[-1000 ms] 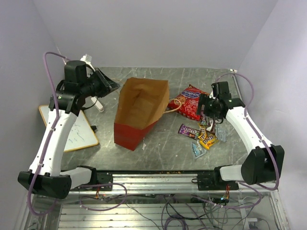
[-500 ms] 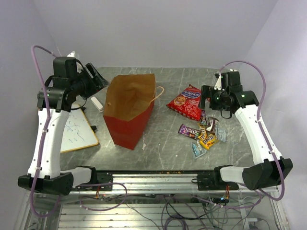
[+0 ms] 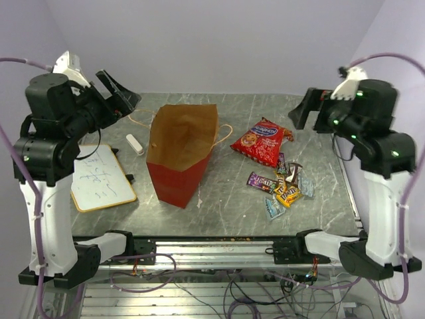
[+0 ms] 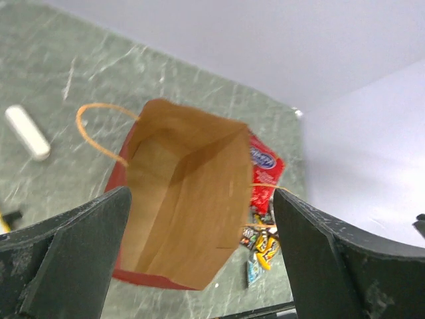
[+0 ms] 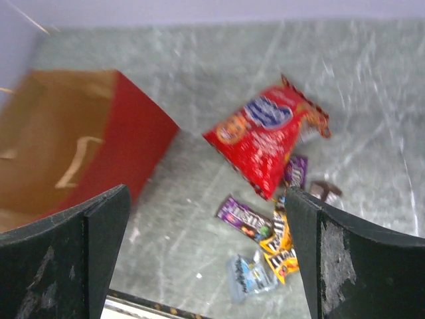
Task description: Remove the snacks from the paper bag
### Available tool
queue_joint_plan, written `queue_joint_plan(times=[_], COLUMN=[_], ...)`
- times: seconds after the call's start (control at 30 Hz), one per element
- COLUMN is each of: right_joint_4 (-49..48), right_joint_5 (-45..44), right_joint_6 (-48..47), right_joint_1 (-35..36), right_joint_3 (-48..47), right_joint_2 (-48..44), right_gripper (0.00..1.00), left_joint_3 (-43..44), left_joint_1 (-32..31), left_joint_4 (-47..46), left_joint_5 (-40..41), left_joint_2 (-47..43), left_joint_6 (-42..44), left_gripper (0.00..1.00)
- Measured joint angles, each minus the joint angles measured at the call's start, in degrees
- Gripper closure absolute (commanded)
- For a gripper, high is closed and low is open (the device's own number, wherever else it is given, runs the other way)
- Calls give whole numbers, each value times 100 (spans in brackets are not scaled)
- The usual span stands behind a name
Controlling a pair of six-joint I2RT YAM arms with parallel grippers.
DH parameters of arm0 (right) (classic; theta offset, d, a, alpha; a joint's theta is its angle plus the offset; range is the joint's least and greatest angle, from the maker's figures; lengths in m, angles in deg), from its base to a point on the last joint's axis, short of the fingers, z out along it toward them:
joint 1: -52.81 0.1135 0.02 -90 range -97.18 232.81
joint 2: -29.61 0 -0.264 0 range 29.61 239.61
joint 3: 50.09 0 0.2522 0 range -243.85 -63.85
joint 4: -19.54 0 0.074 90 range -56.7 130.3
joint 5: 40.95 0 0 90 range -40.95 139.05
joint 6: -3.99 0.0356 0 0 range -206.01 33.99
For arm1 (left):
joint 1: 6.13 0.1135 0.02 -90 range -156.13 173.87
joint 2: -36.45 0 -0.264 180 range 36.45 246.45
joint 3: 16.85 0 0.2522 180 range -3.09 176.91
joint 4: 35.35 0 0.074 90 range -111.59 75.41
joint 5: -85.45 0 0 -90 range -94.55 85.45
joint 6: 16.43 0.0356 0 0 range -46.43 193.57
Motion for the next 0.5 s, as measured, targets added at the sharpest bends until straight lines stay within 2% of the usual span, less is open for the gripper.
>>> queue_joint_plan(times=[0.1, 0.23, 0.5], right_joint_4=[76, 94, 90], right_joint_5=[247, 448, 380], right_joint_6=[133, 378, 619], right_joint_1=[0, 0, 0], right_joint_3=[-946, -1849, -1816], right_joint_2=[-74, -214, -461], right_gripper=[0, 0, 0], left_joint_3=[396, 492, 1038], left_joint_1=[0, 0, 0], left_joint_4=[-157, -431, -323], left_joint_5=[-310, -654, -986], left_joint_2=[-17, -234, -350], left_joint_6=[219, 697, 1648], left_gripper=[0, 1, 1])
